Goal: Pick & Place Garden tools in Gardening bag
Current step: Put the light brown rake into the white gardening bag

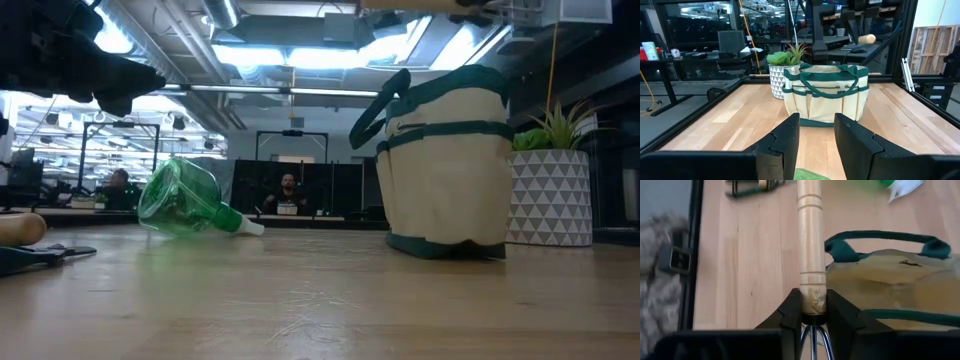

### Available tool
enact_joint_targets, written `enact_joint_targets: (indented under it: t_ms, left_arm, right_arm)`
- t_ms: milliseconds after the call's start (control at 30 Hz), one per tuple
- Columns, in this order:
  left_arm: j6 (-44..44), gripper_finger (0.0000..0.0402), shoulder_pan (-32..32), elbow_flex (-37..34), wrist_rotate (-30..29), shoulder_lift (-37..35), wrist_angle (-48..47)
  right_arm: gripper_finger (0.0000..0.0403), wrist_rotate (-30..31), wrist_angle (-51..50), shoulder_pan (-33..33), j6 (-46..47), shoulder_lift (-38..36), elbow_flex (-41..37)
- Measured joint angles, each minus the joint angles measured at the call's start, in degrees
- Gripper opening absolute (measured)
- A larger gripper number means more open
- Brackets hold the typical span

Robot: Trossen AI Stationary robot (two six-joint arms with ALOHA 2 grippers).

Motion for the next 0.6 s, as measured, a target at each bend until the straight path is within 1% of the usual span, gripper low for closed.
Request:
enact_joint_targets:
  t_ms: [100,233,400,600]
  left_arm:
    - [0.0,0.0118,0.0,0.0,0.0,0.0,0.0]
    - [0.0,0.0118,0.0,0.0,0.0,0.0,0.0]
    - [0.0,0.0118,0.0,0.0,0.0,0.0,0.0]
    - [0.0,0.0118,0.0,0.0,0.0,0.0,0.0]
  right_arm:
    - [0.0062,4.6,7.8,1.4,3.2,-4.7,-7.5]
    - [0.0062,10.5,20.8,3.9,3.8,-7.8,-15.6]
    - [0.0062,13.5,32.8,5.7,3.7,-8.4,-21.7]
    - [0.0062,18.5,46.1,5.4,3.4,-8.4,-26.8]
